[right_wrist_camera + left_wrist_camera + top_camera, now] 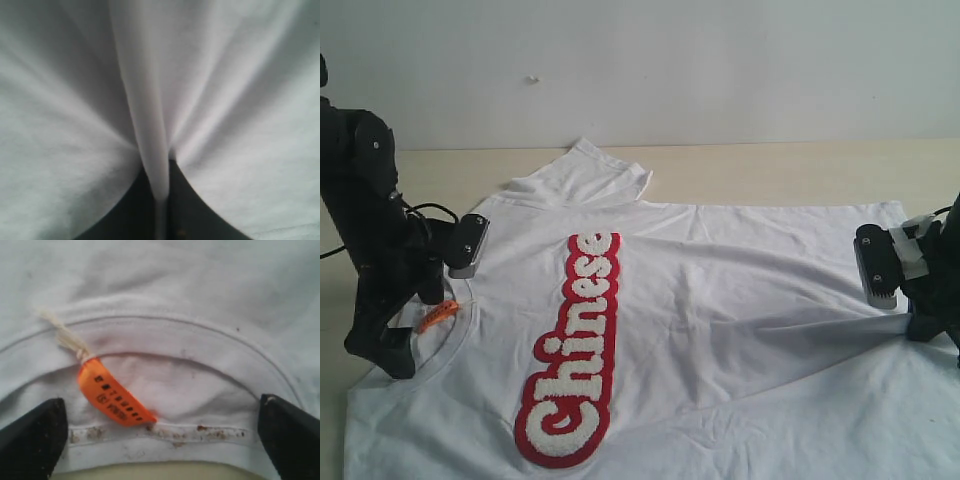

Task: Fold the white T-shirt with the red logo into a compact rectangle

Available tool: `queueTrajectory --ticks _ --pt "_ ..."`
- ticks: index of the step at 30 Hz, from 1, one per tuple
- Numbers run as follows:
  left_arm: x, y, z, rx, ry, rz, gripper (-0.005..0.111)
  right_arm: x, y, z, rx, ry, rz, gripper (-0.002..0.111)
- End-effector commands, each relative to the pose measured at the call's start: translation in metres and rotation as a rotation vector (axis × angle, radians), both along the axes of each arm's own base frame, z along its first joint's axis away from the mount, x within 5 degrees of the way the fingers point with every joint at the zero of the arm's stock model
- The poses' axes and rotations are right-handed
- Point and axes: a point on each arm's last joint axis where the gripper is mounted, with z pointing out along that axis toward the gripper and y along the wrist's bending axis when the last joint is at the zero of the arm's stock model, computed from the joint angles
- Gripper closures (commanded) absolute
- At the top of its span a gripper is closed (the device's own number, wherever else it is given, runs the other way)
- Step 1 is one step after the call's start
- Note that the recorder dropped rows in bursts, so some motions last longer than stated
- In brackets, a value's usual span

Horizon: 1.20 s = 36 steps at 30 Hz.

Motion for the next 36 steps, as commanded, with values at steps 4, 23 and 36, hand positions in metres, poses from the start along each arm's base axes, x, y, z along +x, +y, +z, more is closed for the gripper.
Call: queueTrajectory --ticks 4,23,36 --pt "-0.003 0.002 -0.016 -0.024 -0.089 0.093 0.002 0.0 -0.001 -0.023 0.009 -0.006 -0.024 0.108" --pt "-0.005 0.002 -0.054 -0.003 -0.019 0.102 0.105 0.0 -0.001 -0.023 0.011 -0.006 -0.026 0.108" --pt "0.011 0.022 0.058 -0.024 -0.33 0.115 0.105 0.014 -0.002 0.057 -0.001 -0.199 -0.044 0.108"
